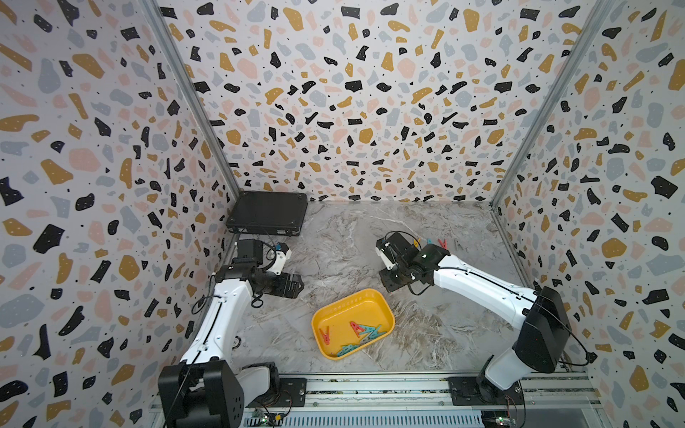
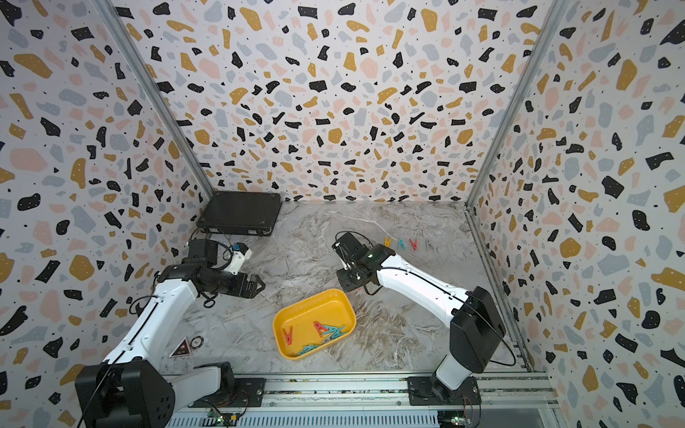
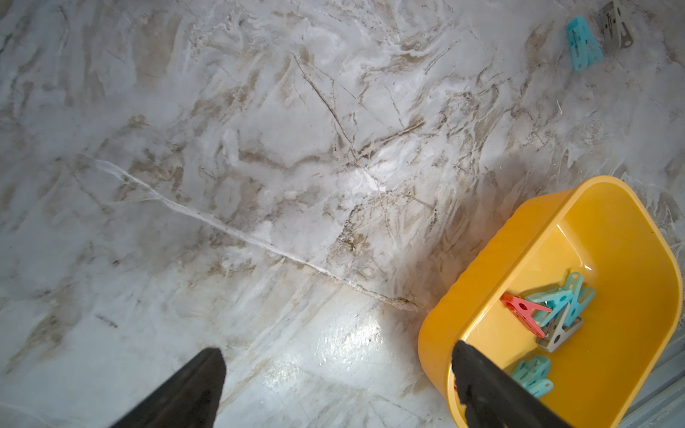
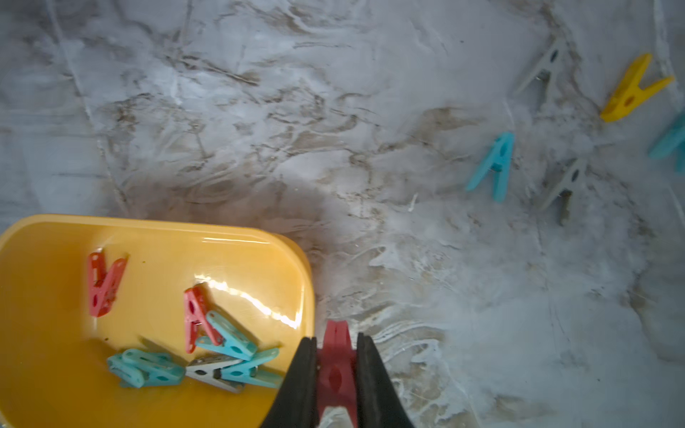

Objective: Take the clothespins out of the storage box
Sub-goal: Pick up the clothespin from the storage box, then place the clothespin at the center of the board.

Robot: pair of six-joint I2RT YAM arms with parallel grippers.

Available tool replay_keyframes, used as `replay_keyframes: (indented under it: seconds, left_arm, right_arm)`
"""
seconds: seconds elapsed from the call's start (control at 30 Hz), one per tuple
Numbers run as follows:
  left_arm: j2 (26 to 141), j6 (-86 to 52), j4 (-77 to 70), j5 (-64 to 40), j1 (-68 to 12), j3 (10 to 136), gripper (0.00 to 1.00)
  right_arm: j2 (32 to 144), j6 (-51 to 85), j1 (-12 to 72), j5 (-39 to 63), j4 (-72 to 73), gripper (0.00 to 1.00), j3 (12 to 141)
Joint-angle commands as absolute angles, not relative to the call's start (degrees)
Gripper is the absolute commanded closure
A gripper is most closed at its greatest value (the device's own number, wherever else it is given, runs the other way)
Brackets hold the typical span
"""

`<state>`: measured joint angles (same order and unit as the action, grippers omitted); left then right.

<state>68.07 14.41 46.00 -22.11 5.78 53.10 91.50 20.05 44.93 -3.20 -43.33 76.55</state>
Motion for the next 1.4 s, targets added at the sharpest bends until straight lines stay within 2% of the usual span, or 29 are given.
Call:
replay_keyframes:
  seconds: [0.0, 0.37, 0.53, 1.03, 1.37]
  left_arm:
    - [68.4, 15.73, 46.73, -23.97, 6.02, 52.66, 0.0]
    - [68.03, 16.33, 47.12, -25.3, 5.98, 52.63, 0.0]
    - [68.02, 16.35, 47.04, -25.29, 5.98, 52.51, 0.0]
    - [68.1, 16.46, 46.75, -24.99, 5.98, 52.24, 0.0]
    - [67.92, 16.48, 46.75, -25.0, 5.98, 52.12, 0.0]
  right_arm:
    - [89.25, 18.41, 39.58, -2.28, -46.04, 0.87, 74.88]
    - [96.23, 15.44, 19.45, 3.36, -44.85, 0.88, 75.51]
    - [102.23, 15.02, 14.64, 5.24, -43.52, 0.88, 78.67]
    - [118.89, 14.67, 10.37, 6.76, -41.92, 0.87, 91.56]
    - [123.01, 15.25, 10.26, 4.43, -42.31, 0.84, 95.09]
